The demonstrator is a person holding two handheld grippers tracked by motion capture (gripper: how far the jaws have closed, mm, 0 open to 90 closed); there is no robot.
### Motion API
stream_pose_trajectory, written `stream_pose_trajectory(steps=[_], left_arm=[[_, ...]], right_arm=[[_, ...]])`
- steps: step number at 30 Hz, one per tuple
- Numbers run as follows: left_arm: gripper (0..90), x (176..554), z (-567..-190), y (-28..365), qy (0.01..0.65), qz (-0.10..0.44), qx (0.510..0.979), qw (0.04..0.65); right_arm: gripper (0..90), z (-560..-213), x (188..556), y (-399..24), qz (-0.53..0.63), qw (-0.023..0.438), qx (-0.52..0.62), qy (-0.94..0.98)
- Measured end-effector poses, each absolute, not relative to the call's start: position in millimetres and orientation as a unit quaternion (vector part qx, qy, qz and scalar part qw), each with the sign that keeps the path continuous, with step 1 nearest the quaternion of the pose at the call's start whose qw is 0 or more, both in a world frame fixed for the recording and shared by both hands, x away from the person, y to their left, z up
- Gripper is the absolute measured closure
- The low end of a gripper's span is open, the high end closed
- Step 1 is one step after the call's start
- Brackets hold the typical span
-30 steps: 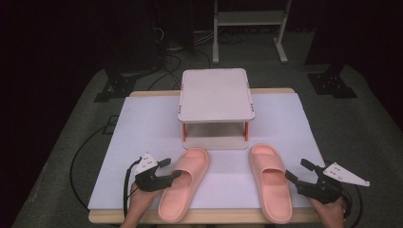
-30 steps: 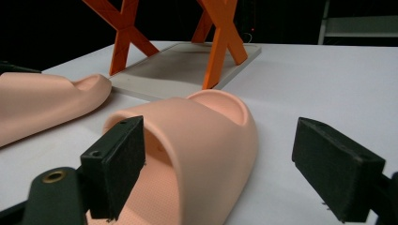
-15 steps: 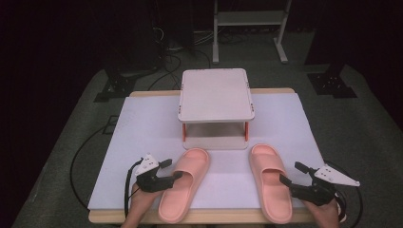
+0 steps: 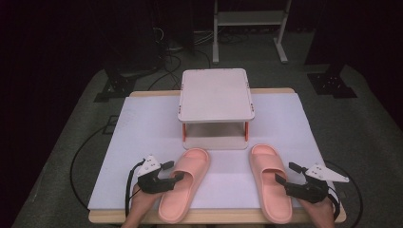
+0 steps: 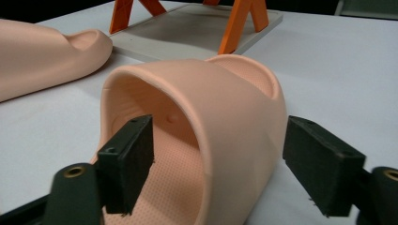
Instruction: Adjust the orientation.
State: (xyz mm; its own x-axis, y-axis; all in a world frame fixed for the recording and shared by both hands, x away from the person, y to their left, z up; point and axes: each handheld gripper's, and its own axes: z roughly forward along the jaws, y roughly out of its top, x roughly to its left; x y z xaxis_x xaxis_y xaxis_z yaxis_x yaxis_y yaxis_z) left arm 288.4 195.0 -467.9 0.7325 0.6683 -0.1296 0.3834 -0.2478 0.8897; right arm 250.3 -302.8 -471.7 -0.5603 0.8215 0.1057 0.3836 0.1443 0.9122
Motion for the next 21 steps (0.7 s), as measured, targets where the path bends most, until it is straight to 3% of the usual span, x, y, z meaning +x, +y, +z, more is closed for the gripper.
stream_pose_trajectory(steps=[3,21], left_arm=[[41.7,289.3,-468.4,195.7,0.332,0.132,0.782,0.510],[49.1,290.7,-470.9,196.3,0.343,0.143,0.787,0.493]], right_arm=[[31.0,-473.0,253.0,-301.3,0.499,0.217,0.415,0.729],[53.7,-474.5,260.5,-296.8,0.472,0.236,0.421,0.738]])
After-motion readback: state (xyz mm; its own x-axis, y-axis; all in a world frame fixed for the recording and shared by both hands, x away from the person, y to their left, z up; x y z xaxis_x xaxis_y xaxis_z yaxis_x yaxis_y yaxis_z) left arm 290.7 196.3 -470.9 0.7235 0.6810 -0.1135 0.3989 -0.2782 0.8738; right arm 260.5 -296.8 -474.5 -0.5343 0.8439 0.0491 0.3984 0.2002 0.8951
